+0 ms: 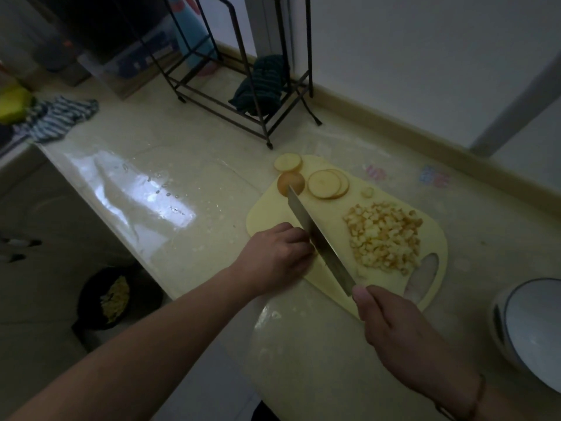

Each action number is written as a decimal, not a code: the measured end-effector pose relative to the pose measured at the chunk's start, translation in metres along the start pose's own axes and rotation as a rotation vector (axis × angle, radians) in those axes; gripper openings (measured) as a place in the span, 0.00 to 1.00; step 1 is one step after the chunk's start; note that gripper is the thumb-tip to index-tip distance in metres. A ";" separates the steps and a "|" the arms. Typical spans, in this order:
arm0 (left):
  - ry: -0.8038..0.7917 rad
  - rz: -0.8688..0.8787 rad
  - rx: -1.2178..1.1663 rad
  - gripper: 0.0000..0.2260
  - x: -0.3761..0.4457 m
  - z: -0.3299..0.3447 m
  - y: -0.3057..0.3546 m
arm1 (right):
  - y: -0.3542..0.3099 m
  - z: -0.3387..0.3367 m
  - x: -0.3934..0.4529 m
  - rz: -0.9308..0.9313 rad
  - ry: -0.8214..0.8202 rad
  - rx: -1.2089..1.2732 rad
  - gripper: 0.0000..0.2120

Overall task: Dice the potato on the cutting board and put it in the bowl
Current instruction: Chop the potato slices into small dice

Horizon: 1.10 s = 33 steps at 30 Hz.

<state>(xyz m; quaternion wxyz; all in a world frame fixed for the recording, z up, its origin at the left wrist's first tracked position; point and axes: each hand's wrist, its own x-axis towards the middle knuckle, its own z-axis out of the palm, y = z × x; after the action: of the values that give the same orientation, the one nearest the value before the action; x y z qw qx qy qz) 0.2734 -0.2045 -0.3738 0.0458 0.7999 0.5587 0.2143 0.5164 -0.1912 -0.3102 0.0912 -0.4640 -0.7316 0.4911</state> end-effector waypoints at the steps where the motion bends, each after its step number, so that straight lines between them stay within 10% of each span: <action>1: 0.001 0.001 0.000 0.10 -0.001 0.001 -0.001 | 0.001 0.001 -0.001 0.002 -0.003 -0.009 0.23; 33: -0.066 0.033 -0.020 0.10 0.000 -0.001 -0.005 | 0.007 -0.004 0.011 0.174 -0.065 0.124 0.26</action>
<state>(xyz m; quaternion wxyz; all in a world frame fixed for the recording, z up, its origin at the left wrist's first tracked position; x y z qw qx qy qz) 0.2687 -0.2027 -0.3746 0.0686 0.8152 0.5415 0.1938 0.5165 -0.1793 -0.3171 0.0531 -0.5031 -0.6591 0.5564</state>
